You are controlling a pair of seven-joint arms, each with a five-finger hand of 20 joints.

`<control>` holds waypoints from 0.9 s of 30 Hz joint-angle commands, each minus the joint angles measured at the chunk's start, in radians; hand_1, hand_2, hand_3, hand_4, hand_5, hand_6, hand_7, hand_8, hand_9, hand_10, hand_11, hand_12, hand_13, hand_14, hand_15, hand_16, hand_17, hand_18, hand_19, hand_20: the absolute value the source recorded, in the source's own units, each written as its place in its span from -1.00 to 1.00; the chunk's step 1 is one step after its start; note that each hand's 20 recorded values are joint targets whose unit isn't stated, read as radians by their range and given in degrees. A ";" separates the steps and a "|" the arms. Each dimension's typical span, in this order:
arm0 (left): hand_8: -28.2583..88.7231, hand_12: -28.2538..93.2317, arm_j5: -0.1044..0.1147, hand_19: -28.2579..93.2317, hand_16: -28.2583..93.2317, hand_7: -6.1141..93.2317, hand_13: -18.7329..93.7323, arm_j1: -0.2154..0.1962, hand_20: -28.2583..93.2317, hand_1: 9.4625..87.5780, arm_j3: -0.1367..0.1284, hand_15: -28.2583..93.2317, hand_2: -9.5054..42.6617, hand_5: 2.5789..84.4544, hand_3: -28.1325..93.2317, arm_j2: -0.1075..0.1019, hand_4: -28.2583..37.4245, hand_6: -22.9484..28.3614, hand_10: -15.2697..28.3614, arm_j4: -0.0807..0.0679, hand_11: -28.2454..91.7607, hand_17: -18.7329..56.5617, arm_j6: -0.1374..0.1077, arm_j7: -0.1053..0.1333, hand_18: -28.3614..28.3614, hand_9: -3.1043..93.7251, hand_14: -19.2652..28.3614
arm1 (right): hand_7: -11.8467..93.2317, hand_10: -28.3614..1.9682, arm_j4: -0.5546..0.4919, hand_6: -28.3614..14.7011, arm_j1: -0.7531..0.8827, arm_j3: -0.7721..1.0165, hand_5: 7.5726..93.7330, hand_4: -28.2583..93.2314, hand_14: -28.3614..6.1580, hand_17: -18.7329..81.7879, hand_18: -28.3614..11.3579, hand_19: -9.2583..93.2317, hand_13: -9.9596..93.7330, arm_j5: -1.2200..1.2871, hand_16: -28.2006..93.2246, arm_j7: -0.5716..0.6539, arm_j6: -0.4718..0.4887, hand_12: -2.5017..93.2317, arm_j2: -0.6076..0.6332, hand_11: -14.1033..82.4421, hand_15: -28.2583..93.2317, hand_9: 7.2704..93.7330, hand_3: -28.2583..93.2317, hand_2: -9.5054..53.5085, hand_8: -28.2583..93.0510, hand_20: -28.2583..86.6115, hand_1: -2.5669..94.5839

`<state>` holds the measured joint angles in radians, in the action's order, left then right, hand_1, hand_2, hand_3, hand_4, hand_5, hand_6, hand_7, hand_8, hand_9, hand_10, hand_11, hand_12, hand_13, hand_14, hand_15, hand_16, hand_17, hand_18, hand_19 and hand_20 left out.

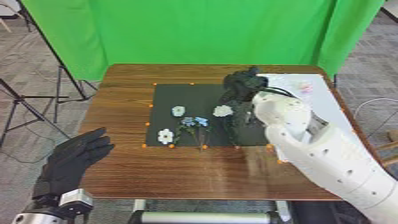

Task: Arrange flowers

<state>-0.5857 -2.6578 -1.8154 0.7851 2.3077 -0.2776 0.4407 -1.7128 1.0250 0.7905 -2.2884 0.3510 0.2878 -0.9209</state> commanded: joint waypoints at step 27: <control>-0.66 -0.38 0.009 0.41 -0.73 -0.61 -0.15 0.024 -0.27 -0.57 0.051 0.40 -0.42 0.04 0.82 -0.005 -0.57 0.43 0.71 -0.006 0.05 -0.75 0.004 0.018 0.77 -0.13 1.00 | -0.53 -0.05 0.405 -0.02 -0.006 0.292 -0.24 -0.96 -0.72 -0.66 -0.91 0.39 -0.33 -0.064 -0.26 0.105 0.210 -0.59 -0.001 -0.46 0.68 -0.26 0.97 -0.64 -0.70 0.15 -0.60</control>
<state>-0.5785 -2.6221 -1.7658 0.7700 2.3036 -0.2823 0.4563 -1.3270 0.9995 1.0800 -2.3477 0.4326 0.4865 -0.8873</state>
